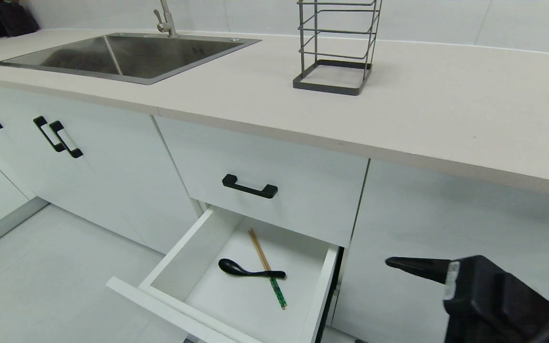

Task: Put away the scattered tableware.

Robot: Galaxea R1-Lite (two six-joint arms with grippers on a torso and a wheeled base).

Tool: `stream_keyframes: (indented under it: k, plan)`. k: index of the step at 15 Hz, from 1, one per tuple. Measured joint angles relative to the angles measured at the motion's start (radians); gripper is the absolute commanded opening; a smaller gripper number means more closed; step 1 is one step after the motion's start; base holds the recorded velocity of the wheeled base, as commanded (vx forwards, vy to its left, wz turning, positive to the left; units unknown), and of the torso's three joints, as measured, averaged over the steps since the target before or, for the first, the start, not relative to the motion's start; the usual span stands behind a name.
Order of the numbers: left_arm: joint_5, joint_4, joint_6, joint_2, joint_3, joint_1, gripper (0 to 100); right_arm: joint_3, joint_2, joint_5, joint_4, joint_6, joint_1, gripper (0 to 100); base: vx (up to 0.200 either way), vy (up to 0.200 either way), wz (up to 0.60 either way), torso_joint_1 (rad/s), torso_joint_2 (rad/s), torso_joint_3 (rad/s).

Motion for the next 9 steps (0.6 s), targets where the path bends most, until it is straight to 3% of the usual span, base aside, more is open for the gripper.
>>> stream_keyframes:
  k: [9]
  plan:
    - [0.0,0.0,0.0,0.0,0.0,0.0,100,0.336,-0.668,-0.132,0.082,-0.056,-0.072,100,0.0,0.0,0.0,0.0,0.0,0.0]
